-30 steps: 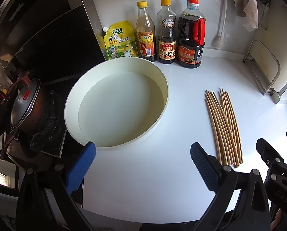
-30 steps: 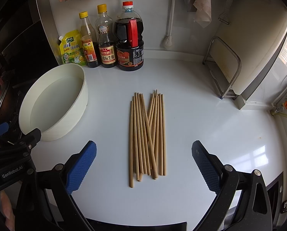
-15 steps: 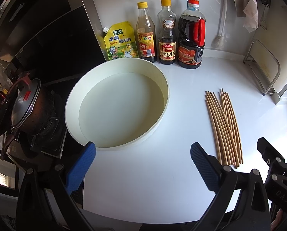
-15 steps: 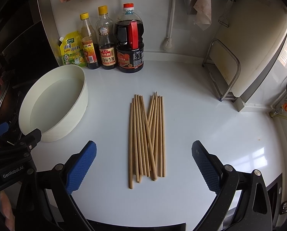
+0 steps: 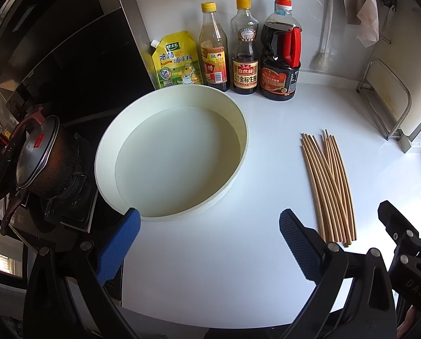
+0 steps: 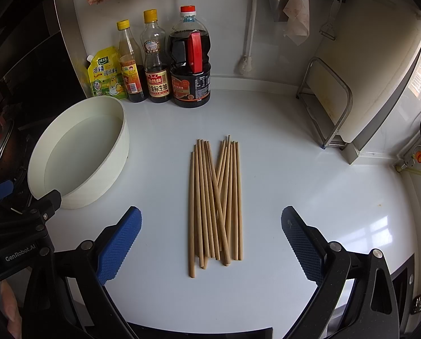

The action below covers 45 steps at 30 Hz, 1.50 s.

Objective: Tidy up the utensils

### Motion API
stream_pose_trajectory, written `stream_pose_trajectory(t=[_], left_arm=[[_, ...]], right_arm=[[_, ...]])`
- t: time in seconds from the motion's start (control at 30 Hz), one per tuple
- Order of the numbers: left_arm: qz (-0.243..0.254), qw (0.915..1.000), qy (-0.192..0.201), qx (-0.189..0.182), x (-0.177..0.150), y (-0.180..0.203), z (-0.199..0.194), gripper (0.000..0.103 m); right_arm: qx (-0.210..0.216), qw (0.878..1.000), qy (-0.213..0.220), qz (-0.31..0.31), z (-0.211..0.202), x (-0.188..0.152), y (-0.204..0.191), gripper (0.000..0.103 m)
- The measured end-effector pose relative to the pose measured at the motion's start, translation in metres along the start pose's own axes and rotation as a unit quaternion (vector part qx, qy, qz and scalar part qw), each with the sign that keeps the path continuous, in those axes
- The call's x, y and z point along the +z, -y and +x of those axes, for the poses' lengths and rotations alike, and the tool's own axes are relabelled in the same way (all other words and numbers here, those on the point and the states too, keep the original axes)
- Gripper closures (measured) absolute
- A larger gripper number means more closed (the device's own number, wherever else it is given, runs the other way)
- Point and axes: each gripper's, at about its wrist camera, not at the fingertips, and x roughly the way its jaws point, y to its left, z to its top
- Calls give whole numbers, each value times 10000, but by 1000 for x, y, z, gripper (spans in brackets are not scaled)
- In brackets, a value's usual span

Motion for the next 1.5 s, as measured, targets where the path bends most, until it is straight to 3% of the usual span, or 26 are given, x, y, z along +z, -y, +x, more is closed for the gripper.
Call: stream_pose_trajectory(t=[0.23, 0.47, 0.63, 0.87, 0.97, 1.13, 1.5], left_arm=[[-9, 10000, 22, -89, 2, 3, 1, 6], [44, 9980, -248, -573, 0, 25, 28, 6], [151, 9946, -300, -984, -7, 55, 50, 6], [-52, 9919, -375, -1216, -13, 84, 89, 6], [-142, 9918, -320, -1231, -12, 91, 99, 6], [-52, 9946, -402, -953, -12, 103, 125, 6], [-157, 9938, -428, -1017, -10, 106, 143, 6]], right_arm=[[4, 10000, -77, 20, 3, 0, 4, 8], [64, 9993, -207, 313, 21, -10, 43, 8], [140, 9986, -384, 325, 54, -22, 75, 8], [205, 9972, -617, 366, 108, -27, 100, 8], [220, 9965, -692, 425, 133, -26, 104, 8], [96, 9967, -761, 281, 167, -19, 102, 8], [13, 9964, -843, 29, 191, -15, 99, 8]])
